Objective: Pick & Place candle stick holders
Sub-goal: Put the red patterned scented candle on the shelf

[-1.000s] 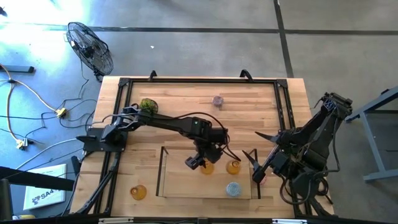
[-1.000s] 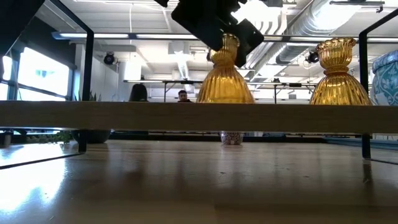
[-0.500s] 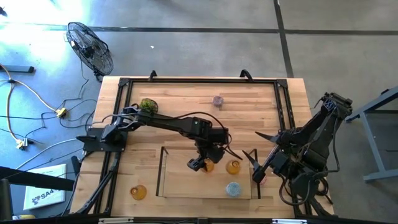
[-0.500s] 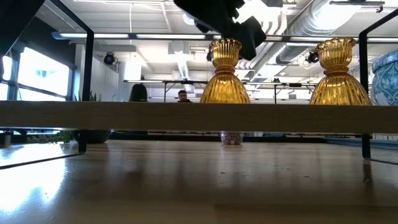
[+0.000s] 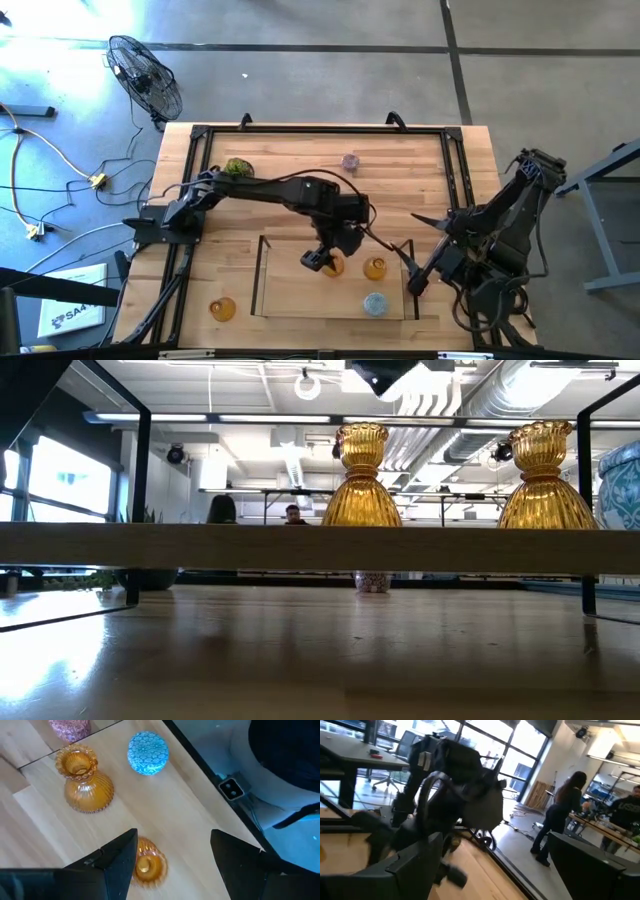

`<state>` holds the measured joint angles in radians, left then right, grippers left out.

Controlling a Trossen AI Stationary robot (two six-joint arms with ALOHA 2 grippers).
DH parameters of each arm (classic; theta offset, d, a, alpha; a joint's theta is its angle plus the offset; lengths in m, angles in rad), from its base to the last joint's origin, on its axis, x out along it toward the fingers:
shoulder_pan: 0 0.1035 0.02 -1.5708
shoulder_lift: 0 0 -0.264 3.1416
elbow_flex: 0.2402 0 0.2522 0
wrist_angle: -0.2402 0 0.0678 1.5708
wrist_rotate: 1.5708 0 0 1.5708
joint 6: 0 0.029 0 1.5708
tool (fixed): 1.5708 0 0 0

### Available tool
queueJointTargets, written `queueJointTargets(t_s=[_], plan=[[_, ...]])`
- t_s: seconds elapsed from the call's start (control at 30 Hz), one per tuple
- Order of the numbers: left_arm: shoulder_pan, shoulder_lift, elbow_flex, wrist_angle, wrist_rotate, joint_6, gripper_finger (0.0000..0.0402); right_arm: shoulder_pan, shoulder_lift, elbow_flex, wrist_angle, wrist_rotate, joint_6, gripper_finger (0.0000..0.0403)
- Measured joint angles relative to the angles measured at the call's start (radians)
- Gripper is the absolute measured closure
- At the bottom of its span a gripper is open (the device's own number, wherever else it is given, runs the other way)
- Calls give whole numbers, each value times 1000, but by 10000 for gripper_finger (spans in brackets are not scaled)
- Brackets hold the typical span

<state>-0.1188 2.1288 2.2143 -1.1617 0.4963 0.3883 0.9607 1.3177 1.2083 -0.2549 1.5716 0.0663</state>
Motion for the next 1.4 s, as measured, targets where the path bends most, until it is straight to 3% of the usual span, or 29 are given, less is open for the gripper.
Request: queueJointTargets(t_s=[0.17,0.37,0.5,0.6,0.8,0.9,1.13,1.4], plan=[[1,0,137,-192,-147,35,153,49,-11,0,113,-1,-129,50],[35,-50,137,-322,-377,134,153,66,-14,0,125,-2,-152,50],[129,-51,142,-341,-370,139,153,66,-15,0,118,-1,-138,50],[219,-51,142,-311,-301,171,153,66,-15,0,118,-1,-135,50],[395,-51,142,-135,-190,186,153,66,-15,0,117,-1,-134,50],[460,-51,142,-41,-184,169,153,66,-15,0,103,-1,-125,50],[509,16,140,172,-284,24,153,60,-15,0,-23,-1,-6,50],[490,110,140,165,-414,-30,153,53,-15,0,-90,-4,147,50]])
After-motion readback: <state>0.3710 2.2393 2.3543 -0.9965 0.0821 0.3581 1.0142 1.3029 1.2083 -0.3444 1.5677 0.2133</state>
